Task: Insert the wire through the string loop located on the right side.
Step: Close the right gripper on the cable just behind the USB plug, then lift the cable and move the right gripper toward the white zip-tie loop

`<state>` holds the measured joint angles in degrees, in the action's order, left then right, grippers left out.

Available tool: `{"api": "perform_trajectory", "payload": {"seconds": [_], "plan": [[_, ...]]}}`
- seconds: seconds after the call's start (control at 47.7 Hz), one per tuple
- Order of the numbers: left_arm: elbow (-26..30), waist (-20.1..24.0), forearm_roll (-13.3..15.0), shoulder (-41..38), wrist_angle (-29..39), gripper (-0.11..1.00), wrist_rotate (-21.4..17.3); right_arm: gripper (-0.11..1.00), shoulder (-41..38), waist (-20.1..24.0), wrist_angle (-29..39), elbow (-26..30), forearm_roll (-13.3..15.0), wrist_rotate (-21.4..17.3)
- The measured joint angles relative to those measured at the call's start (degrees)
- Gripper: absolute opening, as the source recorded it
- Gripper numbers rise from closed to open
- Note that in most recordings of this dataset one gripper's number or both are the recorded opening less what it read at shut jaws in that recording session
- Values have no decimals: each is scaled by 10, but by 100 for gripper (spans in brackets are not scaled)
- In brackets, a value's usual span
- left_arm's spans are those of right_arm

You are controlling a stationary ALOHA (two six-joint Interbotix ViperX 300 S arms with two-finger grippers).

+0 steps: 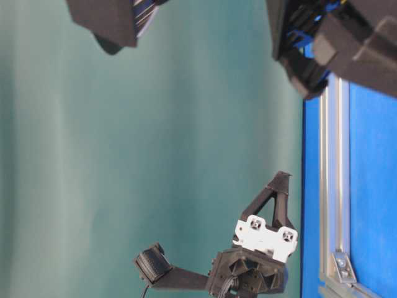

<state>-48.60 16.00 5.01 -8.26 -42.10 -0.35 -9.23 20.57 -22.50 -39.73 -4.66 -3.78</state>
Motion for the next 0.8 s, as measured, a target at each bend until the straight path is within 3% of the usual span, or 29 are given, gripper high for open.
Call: {"api": "perform_trajectory", "payload": {"seconds": [0.356,0.796], "plan": [[0,0,1,1,0,0,0,-3,73,15,-1,-93,-11,-4],[0,0,0,1,0,0,2,-3,250,32,0,-277,-16,-5]]}}
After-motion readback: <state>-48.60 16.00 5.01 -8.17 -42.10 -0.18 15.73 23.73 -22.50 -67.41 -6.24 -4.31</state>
